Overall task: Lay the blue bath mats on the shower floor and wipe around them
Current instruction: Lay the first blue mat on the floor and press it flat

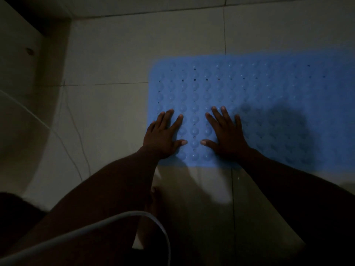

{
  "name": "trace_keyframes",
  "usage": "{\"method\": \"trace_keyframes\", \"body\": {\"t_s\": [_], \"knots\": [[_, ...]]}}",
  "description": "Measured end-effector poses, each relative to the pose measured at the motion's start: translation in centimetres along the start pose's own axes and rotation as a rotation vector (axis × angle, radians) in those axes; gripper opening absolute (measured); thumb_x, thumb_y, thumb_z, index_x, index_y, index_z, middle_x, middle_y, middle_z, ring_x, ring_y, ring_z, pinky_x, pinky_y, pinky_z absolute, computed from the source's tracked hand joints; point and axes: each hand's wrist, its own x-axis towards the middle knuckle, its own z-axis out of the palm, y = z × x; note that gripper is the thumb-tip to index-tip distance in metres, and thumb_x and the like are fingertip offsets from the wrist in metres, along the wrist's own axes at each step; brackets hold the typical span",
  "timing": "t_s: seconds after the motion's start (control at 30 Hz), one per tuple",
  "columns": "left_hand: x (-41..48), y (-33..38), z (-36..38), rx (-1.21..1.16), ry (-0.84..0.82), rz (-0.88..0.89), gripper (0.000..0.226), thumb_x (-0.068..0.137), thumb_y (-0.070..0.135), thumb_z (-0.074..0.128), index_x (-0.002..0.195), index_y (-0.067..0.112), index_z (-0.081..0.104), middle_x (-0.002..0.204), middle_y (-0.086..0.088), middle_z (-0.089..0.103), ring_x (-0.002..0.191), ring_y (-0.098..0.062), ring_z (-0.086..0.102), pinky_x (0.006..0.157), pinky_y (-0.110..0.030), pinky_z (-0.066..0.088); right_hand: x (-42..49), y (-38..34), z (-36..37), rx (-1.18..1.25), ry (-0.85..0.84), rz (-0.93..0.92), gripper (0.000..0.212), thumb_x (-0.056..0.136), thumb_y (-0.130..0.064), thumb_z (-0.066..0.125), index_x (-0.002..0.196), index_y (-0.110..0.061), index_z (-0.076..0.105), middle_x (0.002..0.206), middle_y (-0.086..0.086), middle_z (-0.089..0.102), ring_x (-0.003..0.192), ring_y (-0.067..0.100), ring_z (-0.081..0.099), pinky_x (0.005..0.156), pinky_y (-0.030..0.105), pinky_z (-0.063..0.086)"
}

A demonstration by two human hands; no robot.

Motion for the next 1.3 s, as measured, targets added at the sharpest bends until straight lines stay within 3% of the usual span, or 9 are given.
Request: {"method": "trace_keyframes", "body": {"t_s": [0.2, 0.33, 0.5, 0.63, 0.77, 0.9, 1.13, 1.3], "knots": [[1.2, 0.5, -2.0, 0.083, -0.079, -0.030, 0.099, 0.082, 0.078, 0.054, 0.159, 0.040, 0.006, 0.167, -0.004, -0.001, 0.154, -0.029, 0.000, 0.119, -0.053, 0.025, -0.2, 0.3, -0.8, 0.008, 0.111, -0.022, 0.095, 0.076, -0.082, 0.041, 0.152, -0.025, 0.036, 0.162, 0.001, 0.029, 0.151, 0.025, 0.023, 0.113, 0.056, 0.024], [1.8, 1.4, -2.7, 0.149, -0.150, -0.059, 0.102, 0.081, 0.076, 0.059, 0.159, 0.038, 0.005, 0.166, -0.006, 0.001, 0.153, -0.032, 0.005, 0.117, -0.054, 0.028, -0.7, 0.9, -0.3, 0.011, 0.186, -0.021, 0.099, 0.076, -0.083, 0.045, 0.152, -0.021, 0.038, 0.160, 0.001, 0.033, 0.149, 0.022, 0.028, 0.114, 0.051, 0.028], [2.5, 4.8, -2.8, 0.192, -0.001, -0.101, 0.088, 0.084, 0.082, 0.043, 0.152, 0.026, 0.034, 0.158, -0.013, 0.025, 0.148, -0.036, 0.018, 0.118, -0.053, 0.020, -4.1, 4.5, -0.7, -0.033, 0.282, 0.068, 0.082, 0.086, -0.069, 0.044, 0.148, -0.017, 0.045, 0.156, 0.009, 0.040, 0.146, 0.027, 0.035, 0.112, 0.054, 0.031], [4.0, 9.2, -2.0, 0.185, 0.032, 0.010, 0.084, 0.090, 0.074, 0.042, 0.157, 0.028, 0.025, 0.165, -0.011, 0.015, 0.153, -0.036, 0.006, 0.122, -0.053, 0.011, -6.4, 9.6, -2.2, -0.077, 0.279, 0.218, 0.080, 0.085, -0.066, 0.043, 0.147, -0.015, 0.047, 0.155, 0.012, 0.042, 0.144, 0.031, 0.037, 0.109, 0.057, 0.033], [6.2, 15.1, -0.7, 0.145, 0.026, 0.165, 0.084, 0.093, 0.071, 0.039, 0.161, 0.028, 0.015, 0.169, -0.009, 0.006, 0.155, -0.033, -0.003, 0.124, -0.052, 0.007, -9.0, 14.1, -3.2, -0.020, 0.301, 0.442, 0.083, 0.085, -0.068, 0.033, 0.151, -0.018, 0.039, 0.159, 0.010, 0.034, 0.149, 0.031, 0.027, 0.115, 0.057, 0.025], [7.9, 20.6, 0.8, 0.123, 0.028, 0.323, 0.080, 0.096, 0.068, 0.036, 0.161, 0.028, 0.013, 0.170, -0.008, 0.003, 0.155, -0.033, -0.004, 0.124, -0.053, 0.006, -11.6, 18.5, -3.7, -0.031, 0.375, 0.581, 0.081, 0.087, -0.068, 0.033, 0.148, -0.015, 0.043, 0.157, 0.013, 0.038, 0.146, 0.034, 0.032, 0.111, 0.059, 0.030], [10.8, 27.0, 4.0, 0.150, 0.101, 0.519, 0.075, 0.098, 0.062, 0.037, 0.161, 0.027, 0.020, 0.169, -0.009, 0.011, 0.156, -0.033, 0.005, 0.122, -0.053, 0.011, -12.3, 23.4, -3.6, 0.058, 0.392, 0.737, 0.084, 0.088, -0.070, 0.028, 0.155, -0.020, 0.026, 0.164, 0.011, 0.021, 0.152, 0.033, 0.015, 0.119, 0.058, 0.015], [12.3, 28.5, 6.3, 0.173, 0.157, 0.590, 0.069, 0.099, 0.058, 0.040, 0.159, 0.027, 0.027, 0.167, -0.012, 0.019, 0.154, -0.037, 0.012, 0.121, -0.055, 0.018, -12.3, 23.7, -1.5, -0.035, 0.461, 0.762, 0.076, 0.096, -0.065, 0.031, 0.157, -0.020, 0.026, 0.163, 0.013, 0.025, 0.151, 0.034, 0.021, 0.120, 0.057, 0.017]]}}
